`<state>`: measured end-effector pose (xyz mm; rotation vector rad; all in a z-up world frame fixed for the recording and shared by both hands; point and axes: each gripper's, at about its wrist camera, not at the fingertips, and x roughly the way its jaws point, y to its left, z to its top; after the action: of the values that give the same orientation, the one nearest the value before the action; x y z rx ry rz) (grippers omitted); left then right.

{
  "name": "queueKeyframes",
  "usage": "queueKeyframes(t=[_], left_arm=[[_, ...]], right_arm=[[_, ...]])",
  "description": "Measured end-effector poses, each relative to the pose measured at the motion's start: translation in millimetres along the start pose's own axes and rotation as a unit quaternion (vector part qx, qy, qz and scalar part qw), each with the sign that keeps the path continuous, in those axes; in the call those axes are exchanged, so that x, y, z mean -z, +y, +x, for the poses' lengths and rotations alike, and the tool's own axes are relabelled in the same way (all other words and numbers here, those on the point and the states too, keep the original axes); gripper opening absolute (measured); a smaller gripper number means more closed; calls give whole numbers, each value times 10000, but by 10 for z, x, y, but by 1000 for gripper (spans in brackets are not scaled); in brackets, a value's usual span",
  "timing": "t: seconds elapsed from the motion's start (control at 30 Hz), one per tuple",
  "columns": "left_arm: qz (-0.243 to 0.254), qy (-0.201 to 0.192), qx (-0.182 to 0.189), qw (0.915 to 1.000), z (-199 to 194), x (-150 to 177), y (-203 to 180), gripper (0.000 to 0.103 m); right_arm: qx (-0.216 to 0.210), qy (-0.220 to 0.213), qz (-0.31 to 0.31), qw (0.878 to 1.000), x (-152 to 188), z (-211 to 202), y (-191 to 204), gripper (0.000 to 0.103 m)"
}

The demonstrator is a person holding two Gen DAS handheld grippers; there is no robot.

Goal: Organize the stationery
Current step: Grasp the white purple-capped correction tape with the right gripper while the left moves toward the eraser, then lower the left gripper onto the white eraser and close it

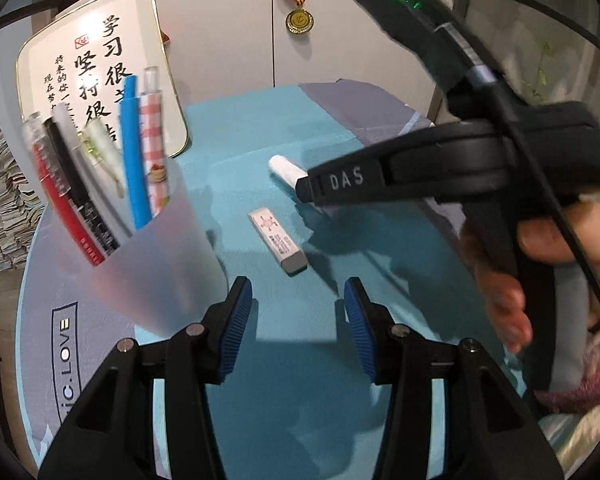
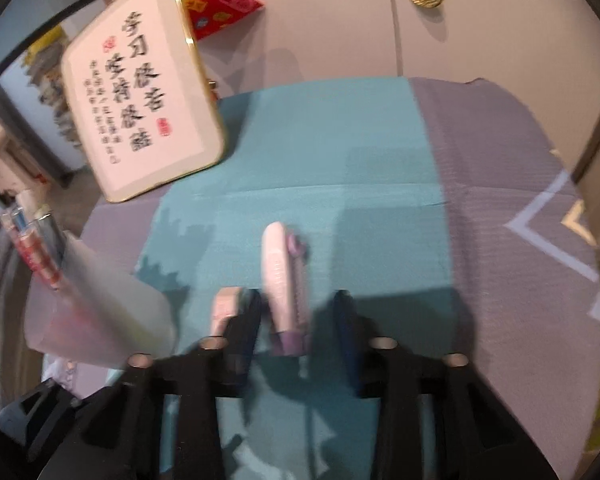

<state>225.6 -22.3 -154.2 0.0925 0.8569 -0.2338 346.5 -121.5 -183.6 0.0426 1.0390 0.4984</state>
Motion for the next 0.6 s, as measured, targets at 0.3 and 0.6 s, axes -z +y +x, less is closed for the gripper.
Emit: queueKeyframes(t=[0.3,0.6], left_arm=[[86,203,-393,9990,248,-147,-201,46],[68,379,-1118,9930,523,-320,-284,46]], right_arm=[[268,-186,361,9988,320,-613,-419,16],[2127,-212,-345,9763,772,-829,-582,16]])
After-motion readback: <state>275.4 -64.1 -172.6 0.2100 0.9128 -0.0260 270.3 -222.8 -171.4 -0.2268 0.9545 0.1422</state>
